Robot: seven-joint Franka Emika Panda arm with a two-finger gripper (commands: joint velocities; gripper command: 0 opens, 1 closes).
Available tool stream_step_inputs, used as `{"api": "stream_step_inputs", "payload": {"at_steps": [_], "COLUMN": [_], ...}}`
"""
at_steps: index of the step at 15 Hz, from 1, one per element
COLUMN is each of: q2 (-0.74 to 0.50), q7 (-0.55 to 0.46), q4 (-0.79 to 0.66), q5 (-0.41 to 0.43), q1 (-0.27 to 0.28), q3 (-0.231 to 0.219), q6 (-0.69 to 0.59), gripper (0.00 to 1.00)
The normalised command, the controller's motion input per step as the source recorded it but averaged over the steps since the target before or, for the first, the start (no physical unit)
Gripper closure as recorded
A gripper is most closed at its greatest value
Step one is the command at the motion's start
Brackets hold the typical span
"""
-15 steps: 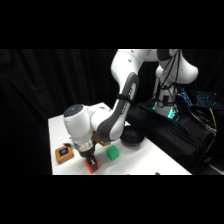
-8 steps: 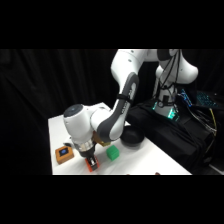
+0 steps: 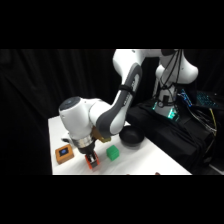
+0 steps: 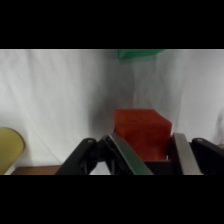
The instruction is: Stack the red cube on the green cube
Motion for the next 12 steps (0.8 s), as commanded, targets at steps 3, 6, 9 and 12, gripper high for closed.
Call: {"api": "stream_step_inputs", "payload": {"at_steps": [3,6,9,12], "q2": [-0.44,-0.53,-0.54,-0.49], "q7": [0.08,0.06,0.07,0.05], "q4": [-0.41,-0.54,-0.56,-0.52], "q5": [0.017,0.008,-0.014,-0.003], "q1": [0.082,0.074,0.083,0.069], "q3": [-0.078,-0.062,-0.06,-0.029], "q6": [-0.07,-0.01,0.01,0.0], "gripper": [0.75,0.75,0.75,0.75]}}
